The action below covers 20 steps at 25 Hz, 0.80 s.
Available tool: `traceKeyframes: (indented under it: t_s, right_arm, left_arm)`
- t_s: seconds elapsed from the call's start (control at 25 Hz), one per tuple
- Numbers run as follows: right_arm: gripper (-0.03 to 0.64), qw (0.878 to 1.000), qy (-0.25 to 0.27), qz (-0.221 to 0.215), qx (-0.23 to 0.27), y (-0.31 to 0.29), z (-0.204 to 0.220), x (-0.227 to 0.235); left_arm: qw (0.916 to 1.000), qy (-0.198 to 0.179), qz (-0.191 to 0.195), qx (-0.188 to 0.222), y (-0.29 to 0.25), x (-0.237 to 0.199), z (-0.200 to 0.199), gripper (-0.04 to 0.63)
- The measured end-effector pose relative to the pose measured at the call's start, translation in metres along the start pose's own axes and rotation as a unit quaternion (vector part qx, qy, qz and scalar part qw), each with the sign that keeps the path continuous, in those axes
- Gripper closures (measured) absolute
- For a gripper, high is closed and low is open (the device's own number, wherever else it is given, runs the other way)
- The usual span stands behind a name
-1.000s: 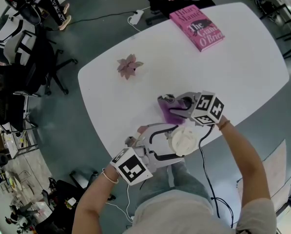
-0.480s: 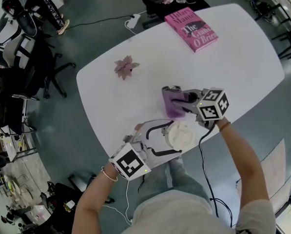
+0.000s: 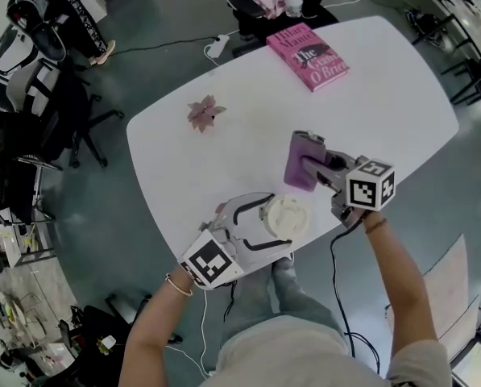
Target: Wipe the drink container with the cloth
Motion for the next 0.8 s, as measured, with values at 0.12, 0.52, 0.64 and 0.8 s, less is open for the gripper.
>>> traceKeyframes:
  t_s: [0.12, 0.52, 0.64, 0.8]
  right_arm:
    - [0.535, 1.000, -0.001, 0.019, 0.012, 0.018, 0.000, -0.007]
    - [0.535, 0.991, 0.004, 0.124, 0.046, 0.082, -0.010, -0.029]
    - [0.535, 0.985, 0.006, 0.161, 0.068, 0.099, -0.014, -0.035]
    - [0.535, 0.975, 0.010, 0.200, 0.094, 0.122, -0.033, -0.049]
  left_arm:
    - [0.9998, -0.002, -0.018, 0.002, 0.002, 0.001, 0.003, 0.209]
    - [0.9941, 0.059, -0.087, 0.027, 0.016, -0.001, 0.015, 0.204]
    - [0.9868, 0.101, -0.118, 0.045, 0.032, -0.004, 0.023, 0.207]
    - [0.9633, 0.159, -0.186, 0.110, 0.075, -0.003, 0.014, 0.245]
Point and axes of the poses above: the fingertips, and each gripper's own axes: y backward along the fingers, x to its right, z out of its underside, the point moved 4 cm from there along y, backward along the fingers, and after that the axes turned 14 degrees about y, right-handed, at the moved point
